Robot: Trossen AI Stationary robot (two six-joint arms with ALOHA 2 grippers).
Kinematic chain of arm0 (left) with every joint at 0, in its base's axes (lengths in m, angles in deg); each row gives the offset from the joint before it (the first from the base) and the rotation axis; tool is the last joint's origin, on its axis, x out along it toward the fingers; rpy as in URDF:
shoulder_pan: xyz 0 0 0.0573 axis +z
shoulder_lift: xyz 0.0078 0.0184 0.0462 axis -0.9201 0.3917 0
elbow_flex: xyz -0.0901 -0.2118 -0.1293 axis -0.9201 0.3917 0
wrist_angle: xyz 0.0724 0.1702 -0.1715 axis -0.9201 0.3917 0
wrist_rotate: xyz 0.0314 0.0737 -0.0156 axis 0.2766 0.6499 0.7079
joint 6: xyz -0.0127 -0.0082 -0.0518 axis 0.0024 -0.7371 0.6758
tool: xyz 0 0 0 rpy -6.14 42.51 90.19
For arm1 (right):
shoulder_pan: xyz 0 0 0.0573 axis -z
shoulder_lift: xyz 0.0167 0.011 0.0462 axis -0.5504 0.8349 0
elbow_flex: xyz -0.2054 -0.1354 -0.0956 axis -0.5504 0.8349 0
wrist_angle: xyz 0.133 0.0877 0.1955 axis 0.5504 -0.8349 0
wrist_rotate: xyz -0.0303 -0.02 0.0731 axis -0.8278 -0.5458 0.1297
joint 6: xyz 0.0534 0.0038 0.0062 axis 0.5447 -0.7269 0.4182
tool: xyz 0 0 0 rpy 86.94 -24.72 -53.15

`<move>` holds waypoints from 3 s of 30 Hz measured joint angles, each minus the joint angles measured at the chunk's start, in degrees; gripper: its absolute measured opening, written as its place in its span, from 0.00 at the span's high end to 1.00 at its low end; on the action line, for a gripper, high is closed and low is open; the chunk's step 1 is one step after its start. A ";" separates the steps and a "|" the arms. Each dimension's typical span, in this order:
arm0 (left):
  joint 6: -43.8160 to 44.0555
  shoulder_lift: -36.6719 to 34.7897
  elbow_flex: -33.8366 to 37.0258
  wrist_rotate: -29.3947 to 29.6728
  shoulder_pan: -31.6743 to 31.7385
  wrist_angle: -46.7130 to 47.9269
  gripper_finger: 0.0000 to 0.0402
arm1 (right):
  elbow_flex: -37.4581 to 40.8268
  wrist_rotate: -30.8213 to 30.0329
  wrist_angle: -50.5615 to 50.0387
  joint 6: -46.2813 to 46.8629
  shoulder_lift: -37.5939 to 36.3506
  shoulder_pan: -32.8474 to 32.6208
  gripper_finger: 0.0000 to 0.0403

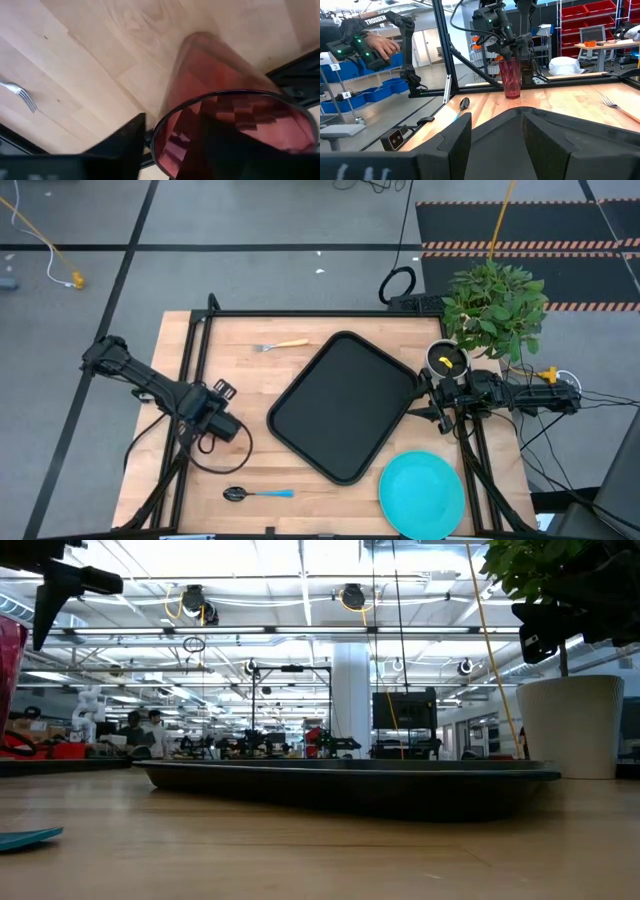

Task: Pick and place plate/cup/fork/spoon on tray
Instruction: Put the red glass on the black serving tray

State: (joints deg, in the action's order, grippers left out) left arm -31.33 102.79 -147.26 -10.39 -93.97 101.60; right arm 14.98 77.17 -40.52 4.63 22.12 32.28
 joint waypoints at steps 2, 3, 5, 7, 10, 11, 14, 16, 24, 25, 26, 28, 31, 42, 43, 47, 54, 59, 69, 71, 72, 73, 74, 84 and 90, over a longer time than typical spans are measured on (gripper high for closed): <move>0.02 0.00 1.17 0.15 0.00 0.09 0.72 | -0.01 0.00 0.01 0.00 0.00 -0.01 0.58; 0.06 0.00 1.78 0.14 0.00 0.01 0.79 | -0.01 0.00 -0.01 0.00 0.00 -0.01 0.58; 0.12 0.00 2.76 0.11 0.00 0.10 0.93 | 0.01 0.00 -0.01 0.00 0.00 -0.01 0.58; 0.83 -0.07 2.93 -0.33 0.04 0.48 0.96 | 0.00 0.00 -0.01 0.00 0.00 -0.01 0.58; 2.09 0.09 1.78 -0.05 0.00 0.43 0.97 | -0.01 -0.02 0.00 -0.01 -0.01 -0.01 0.58; 2.91 0.07 0.88 0.27 0.13 0.04 0.98 | -0.01 0.00 0.01 -0.02 -0.02 -0.01 0.58; 7.67 0.09 -2.41 2.15 1.32 -0.29 0.98 | -0.01 0.00 0.03 -0.01 -0.02 0.00 0.58; 11.72 0.07 -5.21 3.54 2.88 0.02 0.98 | -0.01 0.00 0.05 0.00 -0.02 0.01 0.58; 22.90 0.28 -15.70 4.26 14.18 -0.93 0.98 | -0.01 0.00 1.03 1.53 -0.02 -0.01 0.58; 23.60 0.86 -16.93 4.26 15.78 -1.69 0.98 | 0.01 0.00 1.41 2.98 -0.02 -0.01 0.58; 24.22 1.56 -18.03 4.24 17.31 -2.72 0.98 | -0.01 0.00 1.54 4.56 -0.02 -0.01 0.58; 25.07 3.88 -20.69 3.79 20.01 -4.51 0.98 | 0.00 0.00 1.37 6.81 -0.02 -0.01 0.58; 24.16 9.89 -25.95 1.27 23.21 -4.26 0.98 | -0.01 0.00 1.67 7.25 -0.02 0.00 0.58; 15.08 33.79 -53.42 -0.64 30.20 -0.04 0.98 | -0.01 0.05 3.77 10.64 -0.02 0.00 0.58; 13.63 35.24 -56.60 -0.05 31.25 -0.03 0.98 | -0.01 0.09 3.72 11.11 0.00 0.01 0.58; 8.31 40.75 -67.60 2.70 37.14 -0.08 0.98 | 0.01 0.15 3.78 12.17 0.02 -0.01 0.58; 4.36 47.25 -73.70 -2.00 47.94 0.07 0.98 | -0.01 0.17 0.83 12.52 0.04 -0.01 0.58; 3.52 50.55 -73.64 -1.85 52.07 -0.08 0.98 | -0.01 0.13 0.68 12.21 0.04 -0.01 0.58; 6.72 46.14 -73.59 -9.24 45.77 0.10 0.98 | 0.01 0.13 -1.59 13.10 0.47 -0.01 0.58; 7.61 44.76 -72.80 -10.14 43.39 0.00 0.98 | -0.01 0.13 -1.63 14.39 0.66 -0.09 0.58; 7.67 44.15 -71.95 -10.70 42.15 0.03 0.98 | -0.01 0.15 -1.69 15.15 0.77 -0.13 0.58; 7.69 43.56 -71.05 -10.85 40.85 0.09 0.98 | -0.01 0.20 -1.72 15.89 0.95 -0.21 0.58; 7.79 42.74 -69.83 -10.86 39.45 0.03 0.98 | 0.00 0.37 -1.77 16.62 1.04 -0.33 0.58; 14.72 35.91 -50.85 -11.12 32.85 0.07 0.98 | 0.00 1.62 -1.44 20.20 1.44 -2.29 0.58; 17.11 34.34 -41.56 -11.93 30.10 0.13 0.98 | -0.01 1.64 0.82 20.09 1.42 -2.39 0.58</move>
State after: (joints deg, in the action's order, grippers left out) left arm -14.21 137.12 -188.82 -22.32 -63.87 101.73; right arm 14.97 78.82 -39.71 24.73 23.54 29.89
